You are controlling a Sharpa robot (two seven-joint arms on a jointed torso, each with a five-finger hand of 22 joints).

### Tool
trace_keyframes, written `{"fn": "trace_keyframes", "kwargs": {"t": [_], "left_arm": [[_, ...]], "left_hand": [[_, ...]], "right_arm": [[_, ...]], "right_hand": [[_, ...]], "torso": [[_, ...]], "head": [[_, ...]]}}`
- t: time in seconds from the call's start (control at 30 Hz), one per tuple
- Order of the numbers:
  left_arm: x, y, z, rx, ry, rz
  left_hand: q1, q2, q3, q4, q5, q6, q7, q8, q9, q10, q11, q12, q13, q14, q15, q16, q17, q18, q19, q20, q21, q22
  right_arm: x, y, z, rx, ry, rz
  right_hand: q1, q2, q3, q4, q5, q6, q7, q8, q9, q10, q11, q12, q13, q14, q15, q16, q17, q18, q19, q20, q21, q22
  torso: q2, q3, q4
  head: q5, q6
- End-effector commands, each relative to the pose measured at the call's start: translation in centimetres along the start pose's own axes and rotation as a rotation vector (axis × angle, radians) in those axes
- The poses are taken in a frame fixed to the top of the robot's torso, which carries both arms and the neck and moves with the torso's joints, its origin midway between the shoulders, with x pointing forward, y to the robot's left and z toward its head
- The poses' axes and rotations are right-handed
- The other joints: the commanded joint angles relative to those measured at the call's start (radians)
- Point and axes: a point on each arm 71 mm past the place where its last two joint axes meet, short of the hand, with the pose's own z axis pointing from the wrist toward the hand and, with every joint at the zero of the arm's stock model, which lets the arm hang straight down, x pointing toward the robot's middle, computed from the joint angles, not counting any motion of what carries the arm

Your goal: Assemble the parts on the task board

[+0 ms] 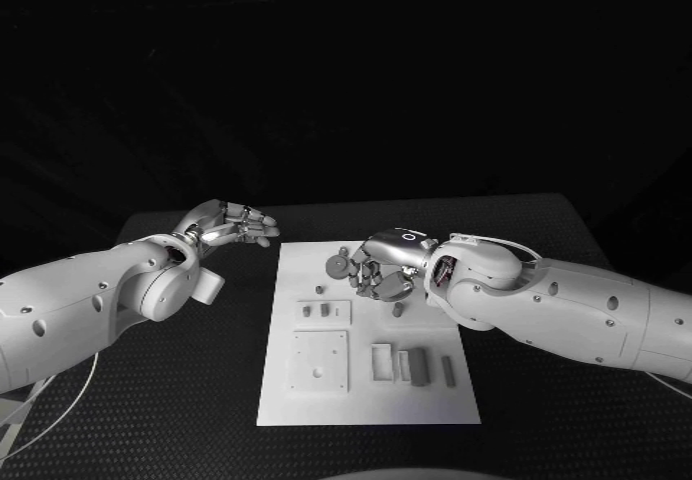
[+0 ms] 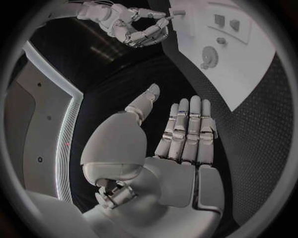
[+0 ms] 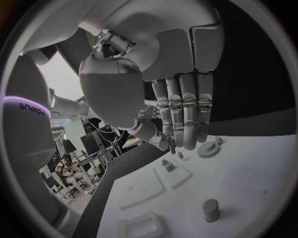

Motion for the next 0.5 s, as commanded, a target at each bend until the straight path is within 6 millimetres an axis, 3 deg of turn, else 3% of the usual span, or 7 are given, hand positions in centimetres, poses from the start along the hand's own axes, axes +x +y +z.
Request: {"fn": "trace_keyframes", "kwargs": {"t": [0.03,0.27,0.5], "left_arm": [[0.1,-0.2,0.1,0.008,0.01,-0.013],[0.1,-0.1,0.3,0.008,0.005,-0.012],[0.2,-0.2,0.3,0.008,0.004,-0.011]], "left_hand": [[0.006,0.005,-0.006,0.001,-0.004,-0.006,0.0,0.0,-0.001,-0.007,0.002,0.002,-0.002,0.008,0.0,-0.004,0.002,0.005,0.007,0.0,0.001,-0.002],[0.007,0.006,-0.007,0.001,-0.004,-0.006,0.0,0.0,-0.002,-0.007,0.002,0.002,-0.002,0.008,0.0,-0.004,0.002,0.005,0.007,0.0,0.001,-0.002],[0.008,0.005,-0.007,0.001,-0.004,-0.006,0.0,0.0,-0.002,-0.007,0.002,0.002,-0.003,0.009,0.0,-0.005,0.003,0.005,0.007,0.0,0.001,-0.003]], "right_arm": [[0.6,1.0,0.5,-0.044,0.014,0.052],[2.7,2.2,1.6,-0.079,0.044,0.062],[4.6,2.6,2.0,-0.092,0.066,0.048]], "right_hand": [[-0.007,0.003,-0.001,0.001,0.002,-0.003,0.004,-0.003,0.001,-0.002,0.008,-0.007,0.001,-0.003,0.0,-0.004,0.002,0.006,0.003,0.0,-0.005,0.002],[-0.008,0.005,-0.001,0.001,0.002,-0.004,0.005,-0.004,0.002,-0.003,0.009,-0.009,0.002,-0.004,0.0,-0.005,0.002,0.006,0.003,0.001,-0.006,0.002],[-0.008,0.006,-0.001,0.0,0.002,-0.005,0.005,-0.004,0.003,-0.003,0.009,-0.009,0.002,-0.005,0.001,-0.006,0.003,0.006,0.002,0.001,-0.007,0.002]], "torso": [[-0.001,0.0001,-0.0017],[-0.001,-0.0011,0.0],[0.001,-0.0004,0.0022]], "head": [[0.044,-0.006],[0.094,-0.017],[0.123,-0.029]]}}
